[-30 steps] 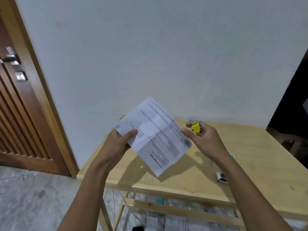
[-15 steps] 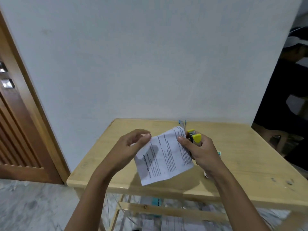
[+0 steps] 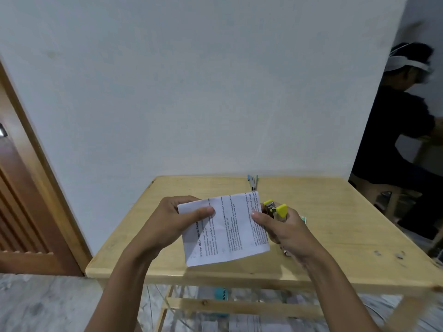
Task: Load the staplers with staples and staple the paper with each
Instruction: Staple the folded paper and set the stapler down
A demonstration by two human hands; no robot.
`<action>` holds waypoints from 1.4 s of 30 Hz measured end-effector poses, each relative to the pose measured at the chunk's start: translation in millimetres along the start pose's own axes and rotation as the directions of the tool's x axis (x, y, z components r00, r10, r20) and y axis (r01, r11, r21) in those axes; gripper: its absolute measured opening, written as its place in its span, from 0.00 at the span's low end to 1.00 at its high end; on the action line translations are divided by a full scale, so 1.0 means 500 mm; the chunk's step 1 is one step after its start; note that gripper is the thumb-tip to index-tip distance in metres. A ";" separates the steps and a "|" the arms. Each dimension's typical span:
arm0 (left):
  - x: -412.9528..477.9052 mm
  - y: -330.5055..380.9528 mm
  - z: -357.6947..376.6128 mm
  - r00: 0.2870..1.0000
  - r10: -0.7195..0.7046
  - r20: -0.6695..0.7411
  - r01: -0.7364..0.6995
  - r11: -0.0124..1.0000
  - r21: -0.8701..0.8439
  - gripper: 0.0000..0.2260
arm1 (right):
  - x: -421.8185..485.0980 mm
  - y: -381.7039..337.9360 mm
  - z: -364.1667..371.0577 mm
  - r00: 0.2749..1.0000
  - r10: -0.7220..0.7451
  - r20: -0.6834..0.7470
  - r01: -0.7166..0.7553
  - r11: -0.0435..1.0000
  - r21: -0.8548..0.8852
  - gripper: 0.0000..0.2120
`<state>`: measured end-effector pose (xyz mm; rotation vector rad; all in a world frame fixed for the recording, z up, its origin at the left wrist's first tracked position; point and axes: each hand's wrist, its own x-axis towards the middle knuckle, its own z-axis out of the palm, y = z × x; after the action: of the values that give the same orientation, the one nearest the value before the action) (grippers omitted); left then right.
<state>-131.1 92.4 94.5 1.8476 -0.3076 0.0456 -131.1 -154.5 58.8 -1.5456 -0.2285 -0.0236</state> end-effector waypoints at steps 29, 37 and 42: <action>-0.021 -0.093 0.121 0.974 -0.215 0.075 0.216 0.764 -0.608 0.13 | -0.023 0.049 0.101 0.952 0.035 -0.305 0.003 0.992 0.126 0.07; -0.006 -0.118 0.141 0.963 -0.255 -0.088 0.143 0.758 -0.636 0.13 | -0.022 0.088 0.090 0.983 0.150 -0.104 -0.137 0.983 0.126 0.13; -0.004 -0.128 0.158 0.947 -0.291 -0.133 0.119 0.706 -0.699 0.09 | -0.021 0.111 0.097 0.983 0.128 0.128 -0.156 0.959 0.238 0.23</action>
<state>-127.9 34.7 10.9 1.1006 0.0636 -0.0072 -138.9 -105.9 2.7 -1.3120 -0.2000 0.1995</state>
